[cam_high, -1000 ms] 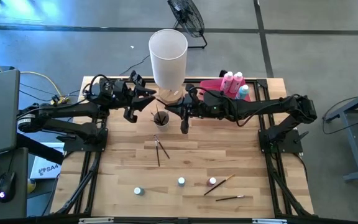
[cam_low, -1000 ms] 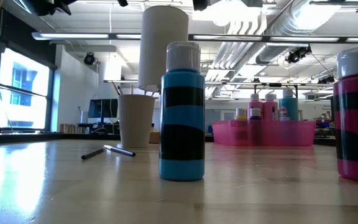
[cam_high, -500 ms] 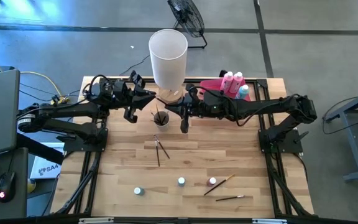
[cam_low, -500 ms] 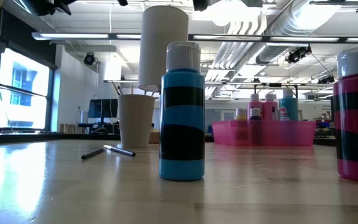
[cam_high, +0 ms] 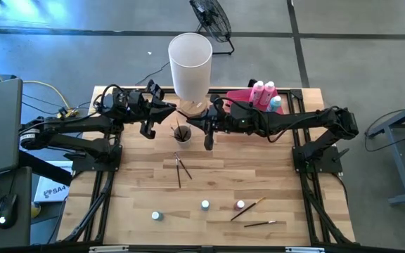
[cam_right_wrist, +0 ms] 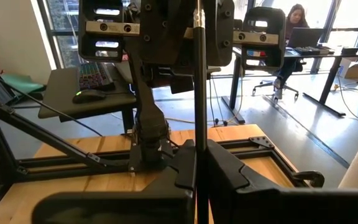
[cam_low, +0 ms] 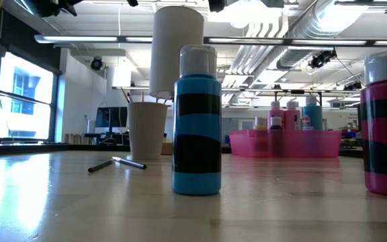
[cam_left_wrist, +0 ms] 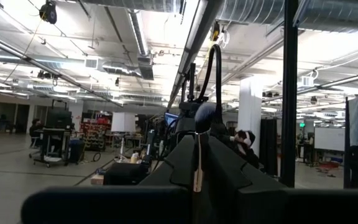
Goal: Pick & Place Paint Supplies
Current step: Put the silver eyeshadow brush into the white cup
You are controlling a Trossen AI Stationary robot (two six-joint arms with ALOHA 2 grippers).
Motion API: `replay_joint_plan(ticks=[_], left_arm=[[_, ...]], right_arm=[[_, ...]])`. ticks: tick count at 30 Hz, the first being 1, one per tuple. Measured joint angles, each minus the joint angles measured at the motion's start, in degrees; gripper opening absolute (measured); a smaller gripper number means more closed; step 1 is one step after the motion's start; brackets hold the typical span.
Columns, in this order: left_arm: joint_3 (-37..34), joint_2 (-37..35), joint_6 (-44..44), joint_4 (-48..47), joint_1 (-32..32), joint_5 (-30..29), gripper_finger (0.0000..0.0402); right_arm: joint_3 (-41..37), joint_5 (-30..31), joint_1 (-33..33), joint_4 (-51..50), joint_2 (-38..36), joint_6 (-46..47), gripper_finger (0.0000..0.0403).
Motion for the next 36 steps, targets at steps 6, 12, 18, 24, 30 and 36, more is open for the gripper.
replay_joint_plan(ticks=[6,12,18,24,30,36], left_arm=[[0.00,-0.02,-0.42,-0.17,0.07,-1.07,0.0019],[0.00,-0.24,0.13,-1.99,0.09,-2.11,0.0018],[-0.04,-3.20,1.32,-5.97,0.11,-3.18,0.0018],[-0.04,-8.69,3.01,-13.79,0.13,-6.09,0.0017],[-0.04,-13.43,0.90,-21.16,0.09,-6.60,0.0017],[-0.04,-17.82,-3.47,-30.64,0.09,-8.10,0.0017]], right_arm=[[0.01,-0.23,0.03,0.42,0.00,-0.45,0.0064],[0.01,-0.27,0.07,0.11,-0.56,0.05,0.0148],[0.08,-0.17,0.07,-4.23,-3.97,-0.38,0.0215],[0.10,0.08,0.07,-11.46,-9.18,-0.51,0.0227],[0.10,3.18,0.07,-16.79,-14.49,0.10,0.0217],[0.10,3.19,0.07,-19.47,-18.59,0.14,0.0202]])
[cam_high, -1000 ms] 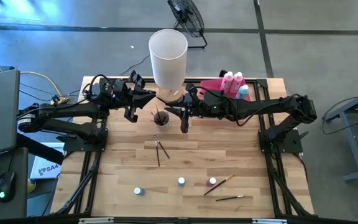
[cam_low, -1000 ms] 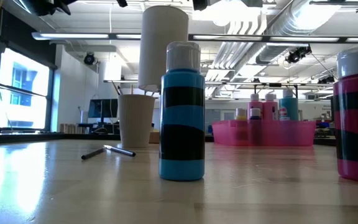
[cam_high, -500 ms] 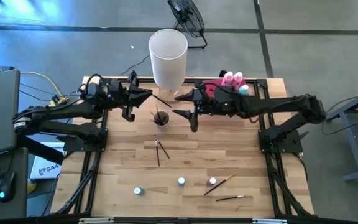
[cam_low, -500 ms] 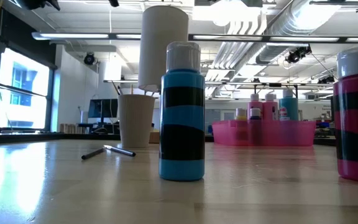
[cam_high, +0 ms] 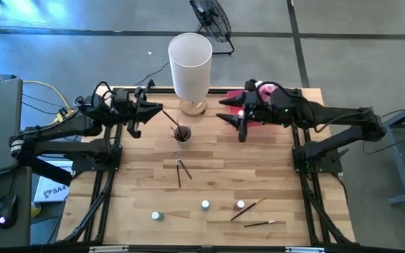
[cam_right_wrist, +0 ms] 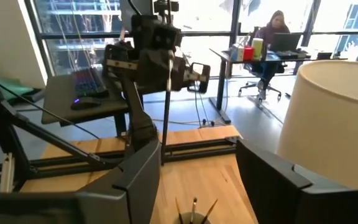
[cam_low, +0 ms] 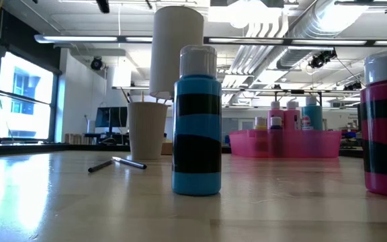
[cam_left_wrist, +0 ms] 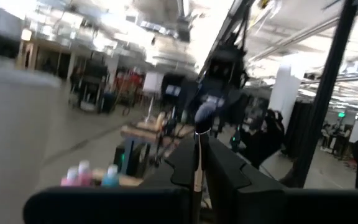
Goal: Pick & Place Paint Supplies
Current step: Put the silver eyeshadow brush into the white cup
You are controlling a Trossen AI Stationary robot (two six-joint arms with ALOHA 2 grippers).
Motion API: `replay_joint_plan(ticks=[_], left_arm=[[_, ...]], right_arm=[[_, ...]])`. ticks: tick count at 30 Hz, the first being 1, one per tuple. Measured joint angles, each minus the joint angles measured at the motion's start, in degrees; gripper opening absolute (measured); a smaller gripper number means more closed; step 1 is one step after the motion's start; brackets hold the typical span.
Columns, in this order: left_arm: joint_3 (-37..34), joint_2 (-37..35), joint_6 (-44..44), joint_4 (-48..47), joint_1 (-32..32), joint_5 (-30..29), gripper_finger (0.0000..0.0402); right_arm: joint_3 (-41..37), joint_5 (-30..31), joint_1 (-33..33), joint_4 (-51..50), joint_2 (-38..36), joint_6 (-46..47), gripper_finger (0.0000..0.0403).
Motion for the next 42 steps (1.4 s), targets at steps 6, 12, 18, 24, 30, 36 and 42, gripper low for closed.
replay_joint_plan(ticks=[6,12,18,24,30,36,42], left_arm=[[0.00,-0.56,-5.92,-7.93,0.00,-0.87,0.0017],[0.00,-0.23,-6.15,-12.82,0.00,-2.86,0.0017],[0.02,-0.16,-4.08,-21.16,0.00,-8.72,0.0017],[-0.99,0.82,-1.55,-20.53,0.00,-9.63,0.0017],[-4.66,4.33,-2.80,-15.45,0.00,-9.73,0.0017],[-5.01,10.16,-2.89,-10.92,0.00,-9.87,0.0017],[-5.01,17.15,-1.67,-6.57,0.00,-10.41,0.0017]], right_arm=[[0.00,-0.42,0.00,-2.62,-0.80,0.00,0.0185],[-0.02,-0.24,0.00,-4.76,-0.63,0.00,0.0166],[-0.02,-0.24,0.00,-4.82,-0.58,-0.17,0.0149],[-0.04,-0.24,0.00,-4.72,-0.40,-1.45,0.0134],[-0.11,-0.24,-0.04,-4.70,-0.01,-2.38,0.0121],[-0.11,-0.24,-0.05,-4.71,0.10,-3.79,0.0111],[-0.11,-0.24,-1.07,-4.72,0.10,-3.72,0.0105]])
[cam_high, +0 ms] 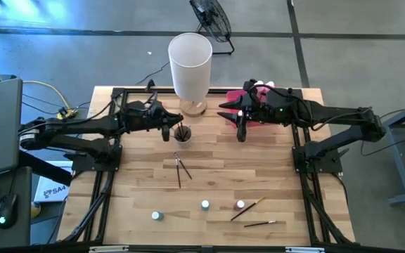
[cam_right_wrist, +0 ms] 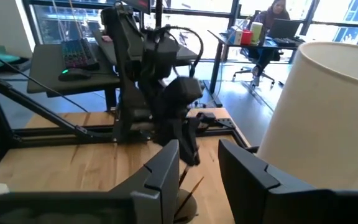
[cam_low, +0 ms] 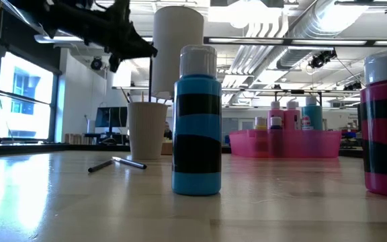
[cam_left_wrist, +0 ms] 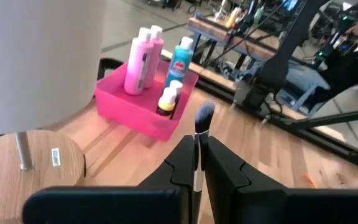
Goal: Pick & Place Paint Supplies
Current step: Put the silver eyeshadow brush into the white cup
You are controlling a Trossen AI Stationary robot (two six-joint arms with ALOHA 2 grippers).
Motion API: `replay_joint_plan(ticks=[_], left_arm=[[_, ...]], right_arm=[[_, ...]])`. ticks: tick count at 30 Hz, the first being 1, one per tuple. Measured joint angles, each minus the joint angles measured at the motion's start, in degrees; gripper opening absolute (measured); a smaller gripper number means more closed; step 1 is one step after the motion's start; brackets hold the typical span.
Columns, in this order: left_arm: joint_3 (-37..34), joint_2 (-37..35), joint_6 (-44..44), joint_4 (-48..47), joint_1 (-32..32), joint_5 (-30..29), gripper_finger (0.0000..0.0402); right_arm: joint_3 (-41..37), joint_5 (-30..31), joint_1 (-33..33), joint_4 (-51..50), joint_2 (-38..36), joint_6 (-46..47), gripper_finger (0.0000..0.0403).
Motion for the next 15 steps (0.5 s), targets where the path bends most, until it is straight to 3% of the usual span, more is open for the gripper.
replay_joint_plan(ticks=[15], left_arm=[[0.00,8.97,3.04,-0.52,-0.02,0.59,0.0017]], right_arm=[[0.00,0.00,-0.51,0.11,0.94,0.02,0.0106]])
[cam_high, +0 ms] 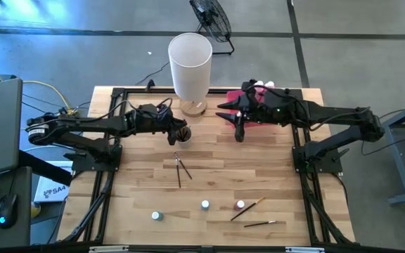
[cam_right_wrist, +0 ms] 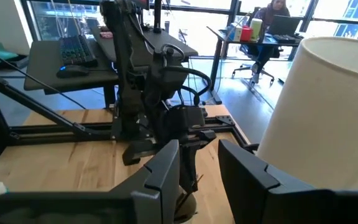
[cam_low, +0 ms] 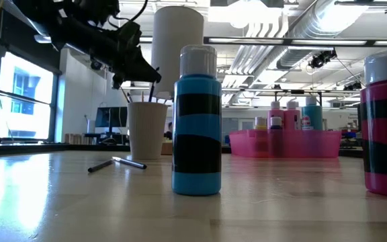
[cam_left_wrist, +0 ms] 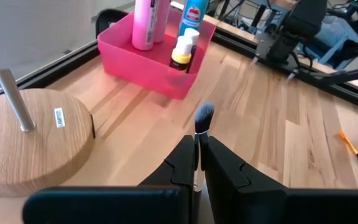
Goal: Pick & Place Paint Supplies
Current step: Put the silver eyeshadow brush into the white cup
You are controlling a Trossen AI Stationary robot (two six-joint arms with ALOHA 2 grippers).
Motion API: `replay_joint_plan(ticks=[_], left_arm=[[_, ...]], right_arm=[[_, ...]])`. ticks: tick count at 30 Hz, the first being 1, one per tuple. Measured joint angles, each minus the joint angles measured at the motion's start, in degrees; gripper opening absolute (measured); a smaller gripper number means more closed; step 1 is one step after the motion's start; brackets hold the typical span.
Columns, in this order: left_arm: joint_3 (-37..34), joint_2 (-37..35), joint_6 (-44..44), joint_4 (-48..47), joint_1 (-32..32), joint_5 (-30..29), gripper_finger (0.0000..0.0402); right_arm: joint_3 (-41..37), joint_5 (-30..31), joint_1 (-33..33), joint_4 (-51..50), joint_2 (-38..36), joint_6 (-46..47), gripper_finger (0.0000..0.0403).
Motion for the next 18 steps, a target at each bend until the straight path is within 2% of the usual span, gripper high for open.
replay_joint_plan(ticks=[18], left_arm=[[0.00,0.01,4.72,-3.40,0.00,-0.22,0.0017]], right_arm=[[0.00,0.00,-0.36,0.05,0.57,0.03,0.0106]])
